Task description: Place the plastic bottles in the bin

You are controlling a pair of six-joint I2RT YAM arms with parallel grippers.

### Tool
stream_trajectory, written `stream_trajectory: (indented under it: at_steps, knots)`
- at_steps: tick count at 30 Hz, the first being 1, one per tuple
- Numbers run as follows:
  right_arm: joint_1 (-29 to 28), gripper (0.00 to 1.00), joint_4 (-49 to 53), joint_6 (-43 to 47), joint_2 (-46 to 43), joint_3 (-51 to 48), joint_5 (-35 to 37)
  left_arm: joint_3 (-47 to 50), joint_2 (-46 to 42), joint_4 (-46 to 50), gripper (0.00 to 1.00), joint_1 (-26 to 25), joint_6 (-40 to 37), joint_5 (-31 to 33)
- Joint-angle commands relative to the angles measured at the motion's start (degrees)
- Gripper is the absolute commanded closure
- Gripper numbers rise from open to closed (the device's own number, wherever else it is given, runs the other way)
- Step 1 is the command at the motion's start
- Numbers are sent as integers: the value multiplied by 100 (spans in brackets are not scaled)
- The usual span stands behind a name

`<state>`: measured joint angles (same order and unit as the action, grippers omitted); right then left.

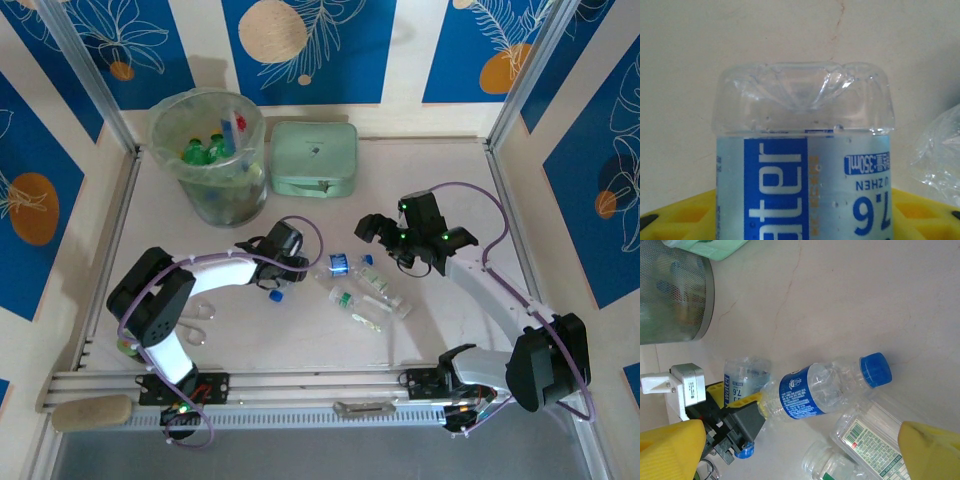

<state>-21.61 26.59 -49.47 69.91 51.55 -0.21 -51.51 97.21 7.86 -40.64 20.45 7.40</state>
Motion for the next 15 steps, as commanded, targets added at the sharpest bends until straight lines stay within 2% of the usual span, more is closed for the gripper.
stream_trajectory:
  at_steps: [1, 8, 15]
  knots:
    - [42, 1, -57, -10, -109, -116, -120, -114, -54, 50, 45, -48, -32, 60]
    - [51, 1, -120, -29, -109, -126, -124, -170, -358, 168, 47, -46, -41, 30]
    - [51, 1, -313, -68, -16, -134, -190, -516, -1237, 441, 48, -42, -165, -54]
